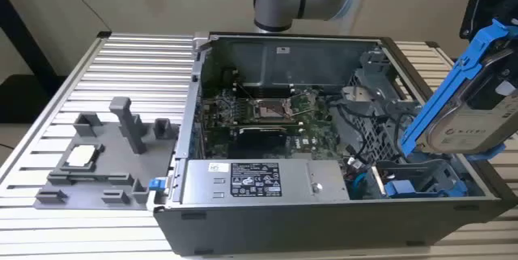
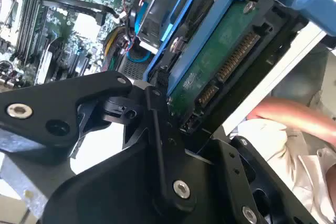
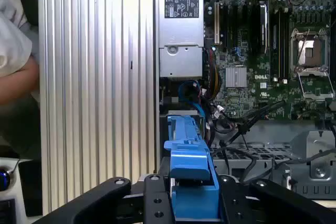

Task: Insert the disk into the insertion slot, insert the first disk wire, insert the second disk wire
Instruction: 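Insert the disk into the insertion slot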

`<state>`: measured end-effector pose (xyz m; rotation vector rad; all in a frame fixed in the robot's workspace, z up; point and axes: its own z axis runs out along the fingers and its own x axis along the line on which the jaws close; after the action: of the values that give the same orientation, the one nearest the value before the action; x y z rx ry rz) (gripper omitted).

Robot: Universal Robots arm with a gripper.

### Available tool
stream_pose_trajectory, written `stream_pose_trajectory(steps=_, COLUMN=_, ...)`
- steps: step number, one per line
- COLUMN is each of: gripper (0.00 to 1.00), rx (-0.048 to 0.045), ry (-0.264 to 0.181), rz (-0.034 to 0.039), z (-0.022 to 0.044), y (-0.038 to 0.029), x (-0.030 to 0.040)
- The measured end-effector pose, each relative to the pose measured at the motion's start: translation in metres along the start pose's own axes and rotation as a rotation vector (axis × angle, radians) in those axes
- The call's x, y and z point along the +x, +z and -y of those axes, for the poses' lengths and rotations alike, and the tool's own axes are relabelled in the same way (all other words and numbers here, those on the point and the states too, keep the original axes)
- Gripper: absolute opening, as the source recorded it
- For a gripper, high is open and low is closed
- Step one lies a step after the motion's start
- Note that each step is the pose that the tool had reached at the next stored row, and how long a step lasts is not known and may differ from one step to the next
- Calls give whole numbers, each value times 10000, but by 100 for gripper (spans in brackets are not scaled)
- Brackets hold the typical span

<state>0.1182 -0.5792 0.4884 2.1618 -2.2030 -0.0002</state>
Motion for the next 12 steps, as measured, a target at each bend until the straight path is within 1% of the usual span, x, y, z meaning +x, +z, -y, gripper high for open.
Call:
stream_pose_trajectory(steps=9, gripper=33, rx=1, ry=0, rz=-14, z=0, y=1, x=0)
stream_pose_trajectory(steps=12, gripper=33, rx=3, ry=0, rz=-14, z=1, y=13, x=-1)
